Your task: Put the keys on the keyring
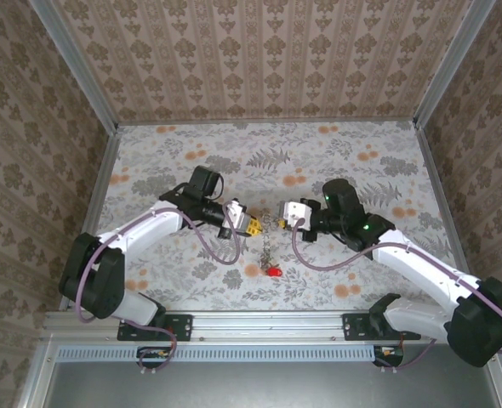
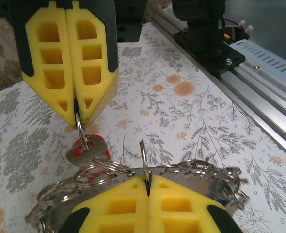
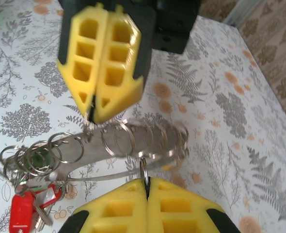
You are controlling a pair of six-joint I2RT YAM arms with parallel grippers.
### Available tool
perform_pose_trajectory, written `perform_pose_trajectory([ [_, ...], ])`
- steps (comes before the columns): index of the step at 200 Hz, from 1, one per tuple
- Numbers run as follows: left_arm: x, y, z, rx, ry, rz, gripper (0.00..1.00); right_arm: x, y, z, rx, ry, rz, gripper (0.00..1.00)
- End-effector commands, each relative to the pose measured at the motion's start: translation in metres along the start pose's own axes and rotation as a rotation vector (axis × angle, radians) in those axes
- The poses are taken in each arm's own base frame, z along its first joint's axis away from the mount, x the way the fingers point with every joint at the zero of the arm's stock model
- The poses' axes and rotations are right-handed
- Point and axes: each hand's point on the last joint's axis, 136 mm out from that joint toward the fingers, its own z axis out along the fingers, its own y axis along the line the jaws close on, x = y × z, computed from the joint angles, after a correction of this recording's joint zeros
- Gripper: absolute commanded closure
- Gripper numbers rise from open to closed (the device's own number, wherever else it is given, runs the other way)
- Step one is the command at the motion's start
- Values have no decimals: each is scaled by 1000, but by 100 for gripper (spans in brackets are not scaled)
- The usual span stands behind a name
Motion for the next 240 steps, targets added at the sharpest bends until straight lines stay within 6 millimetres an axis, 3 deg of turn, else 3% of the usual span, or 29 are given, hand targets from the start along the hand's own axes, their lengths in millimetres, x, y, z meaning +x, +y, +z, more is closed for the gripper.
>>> perform_pose_trajectory([
  [1,-11,-5,-2,40,-60,53,100,-15,8,-4,-30,-49,-112,100],
  [66,-10,-5,-1,23,-61,85,100,-31,38,-10,-244,-89,-120,100],
  [103,-2,-6,-1,9,-27,89,100,-30,40,-9,-259,-71,-115,100],
  [156,-2,-7,0,8,-24,99,100,-18,36,4,-255,-5,-81,100],
  [240,-3,-12,1,27,-30,103,100,-14,29,7,-246,37,-71,100],
])
